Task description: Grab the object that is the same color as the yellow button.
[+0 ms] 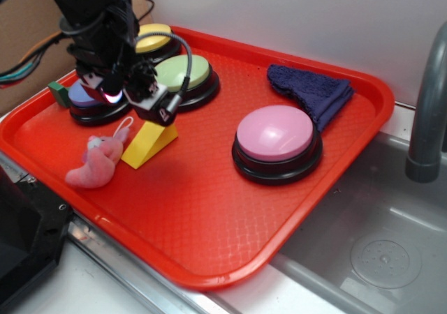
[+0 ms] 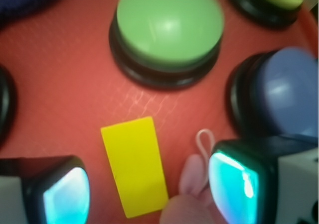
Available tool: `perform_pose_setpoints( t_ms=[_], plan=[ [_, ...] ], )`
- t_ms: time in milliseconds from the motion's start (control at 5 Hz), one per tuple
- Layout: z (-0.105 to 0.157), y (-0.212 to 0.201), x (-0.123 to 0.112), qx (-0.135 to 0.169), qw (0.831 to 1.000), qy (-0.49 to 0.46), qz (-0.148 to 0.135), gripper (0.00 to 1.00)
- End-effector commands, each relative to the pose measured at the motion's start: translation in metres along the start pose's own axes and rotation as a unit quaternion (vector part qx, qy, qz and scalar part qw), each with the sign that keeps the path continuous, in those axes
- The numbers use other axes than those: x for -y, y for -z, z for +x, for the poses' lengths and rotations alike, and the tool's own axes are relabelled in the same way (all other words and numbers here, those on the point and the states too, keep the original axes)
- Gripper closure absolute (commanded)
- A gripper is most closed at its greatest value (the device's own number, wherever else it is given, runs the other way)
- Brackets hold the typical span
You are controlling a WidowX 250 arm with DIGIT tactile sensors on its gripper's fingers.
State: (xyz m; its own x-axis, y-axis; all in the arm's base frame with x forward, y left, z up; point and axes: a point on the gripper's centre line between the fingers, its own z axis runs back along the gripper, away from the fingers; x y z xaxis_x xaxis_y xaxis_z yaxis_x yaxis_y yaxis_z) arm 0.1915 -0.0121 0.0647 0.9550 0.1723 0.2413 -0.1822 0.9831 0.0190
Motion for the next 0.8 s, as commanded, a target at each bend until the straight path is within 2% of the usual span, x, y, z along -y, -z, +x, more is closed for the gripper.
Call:
perform_pose_setpoints(
  t_ms=[0,400,600],
  plan=[
    [0.006,0.022,0.005,0.002,0.998,0.032,-0.048,0.0],
    [0.009,0.038,0.014,0.002,0.998,0.052,-0.042,0.0],
    [0.009,0.042,0.016,0.002,0.999,0.048,-0.025,0.92]
  ],
)
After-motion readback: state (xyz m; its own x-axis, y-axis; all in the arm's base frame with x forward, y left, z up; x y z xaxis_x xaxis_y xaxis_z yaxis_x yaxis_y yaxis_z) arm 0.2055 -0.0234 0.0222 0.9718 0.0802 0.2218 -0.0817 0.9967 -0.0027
